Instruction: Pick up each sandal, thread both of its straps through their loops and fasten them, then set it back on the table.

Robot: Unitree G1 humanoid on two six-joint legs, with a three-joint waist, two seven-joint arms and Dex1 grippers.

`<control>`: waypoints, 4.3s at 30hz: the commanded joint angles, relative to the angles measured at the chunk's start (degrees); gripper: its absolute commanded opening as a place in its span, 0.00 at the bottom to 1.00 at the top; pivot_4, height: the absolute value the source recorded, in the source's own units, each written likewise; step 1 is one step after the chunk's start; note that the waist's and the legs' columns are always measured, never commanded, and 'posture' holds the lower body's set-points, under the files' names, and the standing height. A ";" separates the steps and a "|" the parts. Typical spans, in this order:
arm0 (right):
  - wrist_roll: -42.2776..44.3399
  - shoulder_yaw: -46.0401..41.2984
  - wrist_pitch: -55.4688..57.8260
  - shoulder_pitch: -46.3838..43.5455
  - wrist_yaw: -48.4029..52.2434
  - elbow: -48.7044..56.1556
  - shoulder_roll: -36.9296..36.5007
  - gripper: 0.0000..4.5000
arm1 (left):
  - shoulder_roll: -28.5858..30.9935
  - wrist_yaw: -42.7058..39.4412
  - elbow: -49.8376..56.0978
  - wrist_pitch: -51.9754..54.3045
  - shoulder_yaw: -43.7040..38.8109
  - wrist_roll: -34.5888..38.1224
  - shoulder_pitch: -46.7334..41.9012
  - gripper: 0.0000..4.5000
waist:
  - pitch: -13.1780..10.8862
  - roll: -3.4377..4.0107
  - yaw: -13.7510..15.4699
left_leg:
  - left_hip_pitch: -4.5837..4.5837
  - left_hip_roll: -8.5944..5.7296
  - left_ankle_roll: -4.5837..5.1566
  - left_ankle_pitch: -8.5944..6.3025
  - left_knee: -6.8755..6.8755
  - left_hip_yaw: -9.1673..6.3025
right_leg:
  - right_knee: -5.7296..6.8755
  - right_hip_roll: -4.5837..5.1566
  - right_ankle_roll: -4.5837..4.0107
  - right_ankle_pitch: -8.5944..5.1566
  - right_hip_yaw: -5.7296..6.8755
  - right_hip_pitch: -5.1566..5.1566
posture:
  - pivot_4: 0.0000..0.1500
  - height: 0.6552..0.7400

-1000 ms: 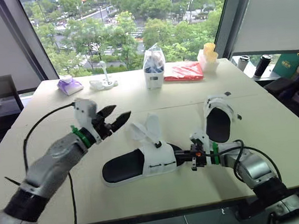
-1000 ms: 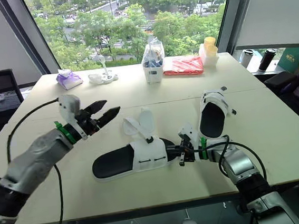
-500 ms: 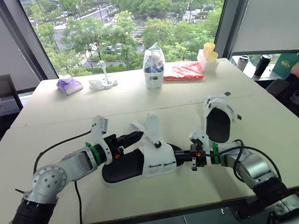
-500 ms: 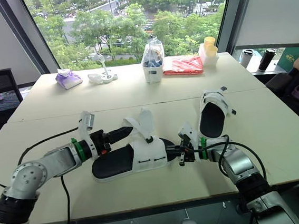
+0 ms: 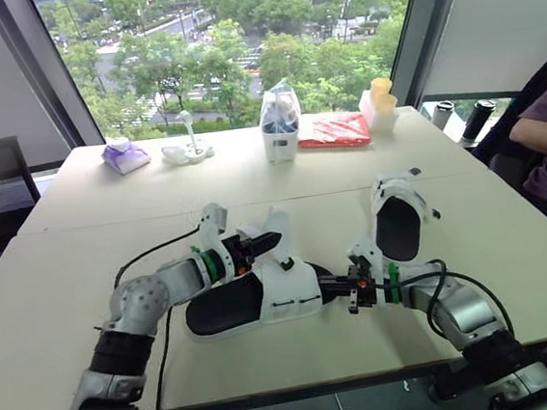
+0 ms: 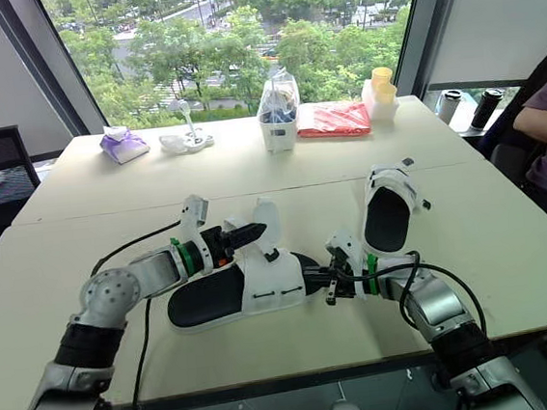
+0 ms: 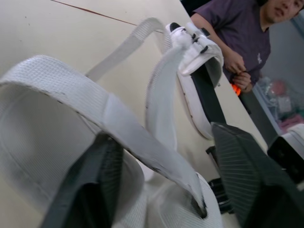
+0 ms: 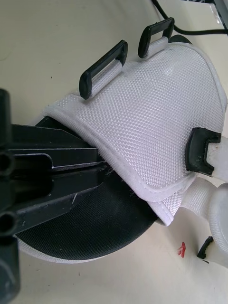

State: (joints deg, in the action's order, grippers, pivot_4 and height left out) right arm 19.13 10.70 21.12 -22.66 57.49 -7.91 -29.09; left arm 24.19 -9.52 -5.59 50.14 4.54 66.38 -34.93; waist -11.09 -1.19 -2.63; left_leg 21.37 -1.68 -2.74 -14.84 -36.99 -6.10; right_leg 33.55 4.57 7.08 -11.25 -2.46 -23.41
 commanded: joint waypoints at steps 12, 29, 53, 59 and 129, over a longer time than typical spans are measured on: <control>-2.81 0.21 2.74 2.65 -2.98 -1.48 -0.46 0.00 | 2.32 -12.57 1.16 11.39 -15.60 6.46 -0.62 0.01 | -0.02 0.00 -0.13 | 0.04 0.03 -0.01 -0.01 0.06 -0.01 | -0.10 0.00 0.01 0.00 0.01 -0.05 | 1.00 1.00; -3.54 1.03 2.43 1.51 -2.78 -2.71 0.02 0.00 | 3.41 -24.86 4.39 16.75 -10.61 -0.99 -1.23 0.01 | -0.01 -0.01 -0.11 | 0.03 0.10 -0.07 -0.04 0.13 0.02 | -0.34 -0.02 -0.04 0.03 0.04 -0.02 | 1.00 1.00; -3.49 1.03 2.49 1.71 -3.22 -2.64 0.84 0.00 | 6.87 -36.49 7.88 13.55 -2.58 -14.75 -1.23 0.01 | -0.02 -0.01 -0.75 | 0.12 0.15 -0.22 -0.14 0.17 0.08 | -0.50 0.00 -0.05 0.02 0.04 -0.08 | 1.00 1.00; -3.44 0.92 2.63 1.98 -3.45 -2.39 0.97 0.00 | 6.25 -39.13 7.04 11.70 -1.34 -18.01 -0.89 0.01 | -0.02 -0.01 -0.83 | 0.12 0.15 -0.22 -0.14 0.19 0.08 | -0.50 0.01 -0.05 0.02 0.04 -0.10 | 1.00 1.00; -3.91 1.62 2.19 0.57 -2.45 -5.40 1.29 0.00 | 10.43 -38.67 29.05 3.52 6.68 -25.33 20.35 0.48 | 0.19 0.08 0.07 | 0.07 0.63 -0.21 -0.14 0.79 0.77 | -2.01 0.49 -0.43 0.29 1.00 -0.26 | 1.00 1.00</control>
State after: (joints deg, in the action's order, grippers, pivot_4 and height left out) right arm 18.70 10.88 20.98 -23.62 57.00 -9.41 -27.67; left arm 34.80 -47.40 22.82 54.18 10.31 41.21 -14.09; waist -10.90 -1.11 -2.57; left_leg 21.47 -1.04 -2.95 -14.99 -36.20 -5.29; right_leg 31.41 5.06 6.65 -10.97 -1.45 -23.66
